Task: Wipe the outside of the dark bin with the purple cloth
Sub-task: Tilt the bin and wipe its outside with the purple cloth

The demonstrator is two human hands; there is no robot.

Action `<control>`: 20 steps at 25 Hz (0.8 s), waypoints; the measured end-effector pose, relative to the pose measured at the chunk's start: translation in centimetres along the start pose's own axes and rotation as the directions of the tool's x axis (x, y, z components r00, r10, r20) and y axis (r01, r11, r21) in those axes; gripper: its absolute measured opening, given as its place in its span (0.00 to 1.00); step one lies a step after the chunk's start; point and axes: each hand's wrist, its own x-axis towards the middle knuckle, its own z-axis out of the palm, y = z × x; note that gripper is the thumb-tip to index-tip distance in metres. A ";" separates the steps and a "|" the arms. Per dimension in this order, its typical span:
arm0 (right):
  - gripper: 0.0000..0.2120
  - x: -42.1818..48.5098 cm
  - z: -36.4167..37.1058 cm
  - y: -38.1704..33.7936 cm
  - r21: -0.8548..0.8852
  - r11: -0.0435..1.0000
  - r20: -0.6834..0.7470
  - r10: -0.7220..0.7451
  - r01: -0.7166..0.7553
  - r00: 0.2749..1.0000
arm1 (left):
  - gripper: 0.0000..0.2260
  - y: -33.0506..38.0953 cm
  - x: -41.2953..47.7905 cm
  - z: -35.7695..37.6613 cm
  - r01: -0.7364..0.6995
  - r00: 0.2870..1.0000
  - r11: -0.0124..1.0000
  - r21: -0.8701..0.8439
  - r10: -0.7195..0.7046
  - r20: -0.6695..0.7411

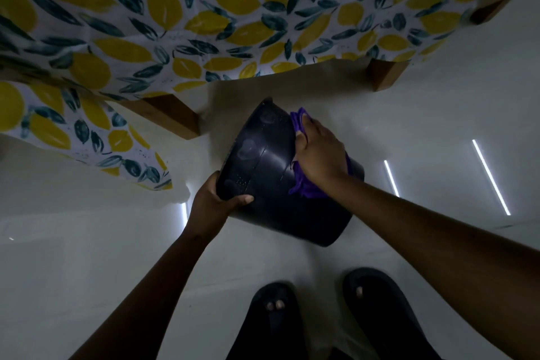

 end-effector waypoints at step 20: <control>0.28 -5.5 0.9 -3.6 -0.223 0.957 -0.136 -0.219 0.186 0.966 | 0.29 6.1 2.7 1.9 -0.139 0.988 0.970 0.197 0.122 0.092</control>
